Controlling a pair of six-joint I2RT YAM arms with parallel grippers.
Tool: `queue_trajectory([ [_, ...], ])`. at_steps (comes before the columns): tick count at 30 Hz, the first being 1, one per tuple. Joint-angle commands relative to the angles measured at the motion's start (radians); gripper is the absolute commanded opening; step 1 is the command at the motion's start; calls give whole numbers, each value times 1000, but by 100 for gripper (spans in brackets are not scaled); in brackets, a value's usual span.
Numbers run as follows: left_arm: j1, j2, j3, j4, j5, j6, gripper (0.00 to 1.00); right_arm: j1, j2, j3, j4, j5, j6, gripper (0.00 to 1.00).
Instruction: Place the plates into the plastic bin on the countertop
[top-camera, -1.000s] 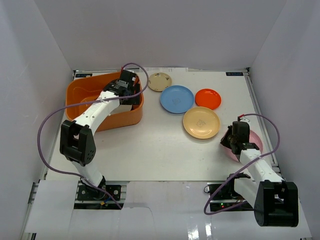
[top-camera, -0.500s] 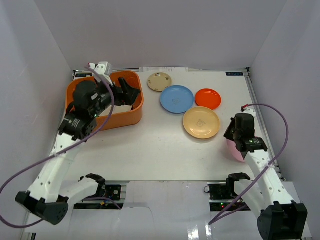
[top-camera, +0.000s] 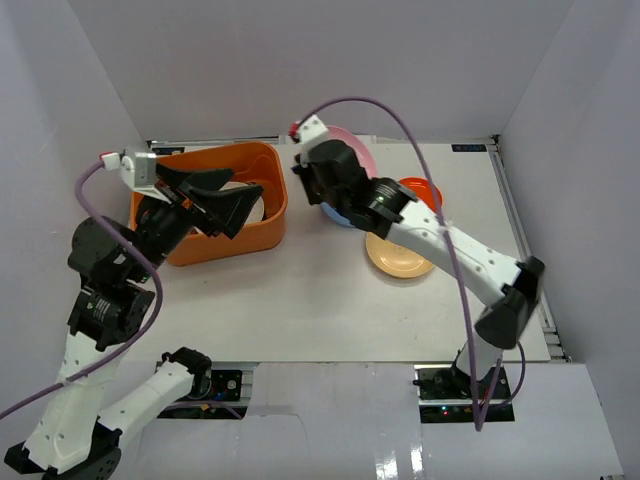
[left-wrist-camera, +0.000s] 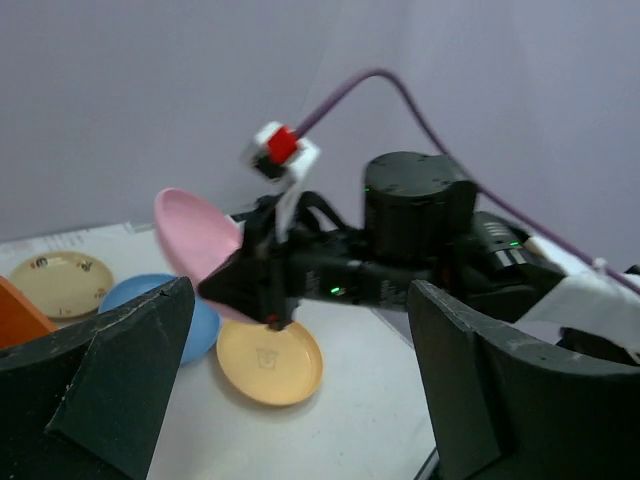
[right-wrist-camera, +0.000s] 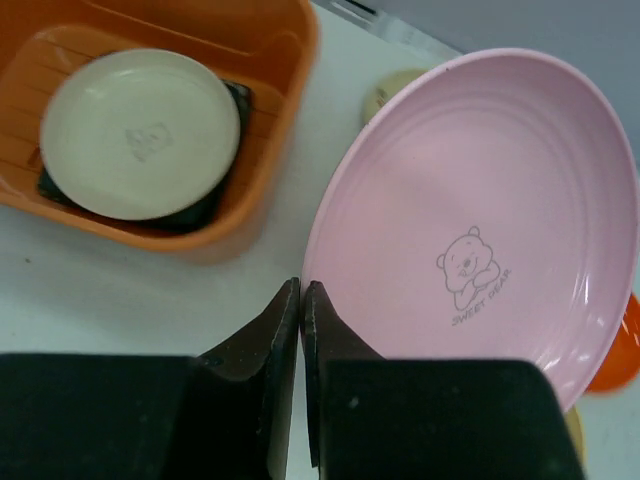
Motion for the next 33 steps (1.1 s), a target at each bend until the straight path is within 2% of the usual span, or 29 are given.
queue_trajectory([
  [1, -10, -62, 59, 40, -77, 5, 98, 55, 211, 260, 107, -126, -281, 8],
  [3, -11, -86, 65, 40, -113, 14, 98, 78, 358, 428, 109, -219, -373, 8],
  [7, -31, -97, 64, 43, -154, 22, 98, 98, 522, 555, 205, -333, -468, 8],
  [12, -57, -82, 58, 42, -185, 31, 98, 118, 666, 546, 392, -437, -508, 8],
  [18, -65, -74, 59, 40, -209, 49, 98, 162, 867, 705, 420, -494, -547, 8],
  [24, -65, -59, 49, 39, -226, 49, 98, 168, 875, 644, 527, -476, -527, 9],
  [25, -65, -53, 49, 37, -232, 51, 98, 170, 866, 609, 558, -435, -518, 19],
  [26, -65, -48, 53, 33, -234, 49, 98, 178, 850, 577, 582, -407, -518, 42],
  [27, -65, -43, 56, 27, -243, 48, 98, 181, 805, 513, 625, -389, -512, 55],
  [28, -65, -40, 58, 23, -246, 48, 98, 181, 778, 482, 642, -386, -501, 72],
  [30, -66, -36, 69, 10, -269, 43, 98, 181, 682, 426, 682, -392, -470, 75],
  [33, -65, -13, 79, -16, -298, 25, 98, 179, 526, 292, 742, -390, -410, 75],
])
